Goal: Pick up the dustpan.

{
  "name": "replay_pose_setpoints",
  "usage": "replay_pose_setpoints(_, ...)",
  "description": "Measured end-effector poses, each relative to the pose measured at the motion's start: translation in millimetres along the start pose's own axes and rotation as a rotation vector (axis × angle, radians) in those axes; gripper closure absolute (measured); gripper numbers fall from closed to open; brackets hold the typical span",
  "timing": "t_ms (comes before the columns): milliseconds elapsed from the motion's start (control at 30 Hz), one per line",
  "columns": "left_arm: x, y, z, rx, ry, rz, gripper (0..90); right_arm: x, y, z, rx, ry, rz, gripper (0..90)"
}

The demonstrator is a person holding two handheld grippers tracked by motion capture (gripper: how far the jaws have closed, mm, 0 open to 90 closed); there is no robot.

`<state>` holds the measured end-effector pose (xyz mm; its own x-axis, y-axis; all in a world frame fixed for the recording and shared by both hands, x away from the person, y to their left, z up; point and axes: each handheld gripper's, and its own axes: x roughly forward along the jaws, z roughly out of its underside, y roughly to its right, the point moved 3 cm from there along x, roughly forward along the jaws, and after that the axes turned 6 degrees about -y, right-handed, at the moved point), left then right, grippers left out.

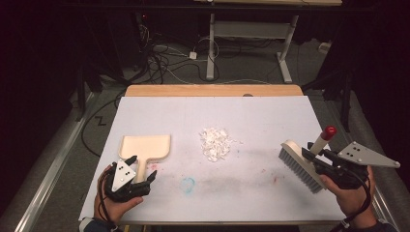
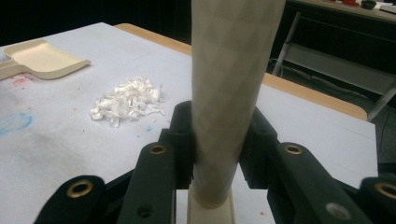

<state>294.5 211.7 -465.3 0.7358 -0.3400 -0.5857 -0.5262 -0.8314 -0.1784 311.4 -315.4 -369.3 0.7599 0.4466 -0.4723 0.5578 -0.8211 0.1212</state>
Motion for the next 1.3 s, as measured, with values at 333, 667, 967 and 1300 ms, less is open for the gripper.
replay_pose_setpoints(333,-0.1,0.4,5.4,-0.02,-0.031,-0.002,20.8,0.2,4.8,-2.8,0.001,0.017,-0.005,71.7)
replay_pose_setpoints(667,6.8,2.7,16.8,-0.102,-0.141,-0.016,20.7,1.1,4.5,-4.8,-0.01,0.017,0.014,71.7)
replay_pose_setpoints(967,22.5,-2.2,20.1,-0.198,-0.249,-0.04,19.4,7.4,1.5,-2.9,-0.042,-0.006,0.003,71.7)
replay_pose_setpoints(1300,49.8,-21.6,14.4,-0.368,-0.392,-0.071,26.2,7.2,2.4,-2.4,-0.04,-0.006,0.011,71.6)
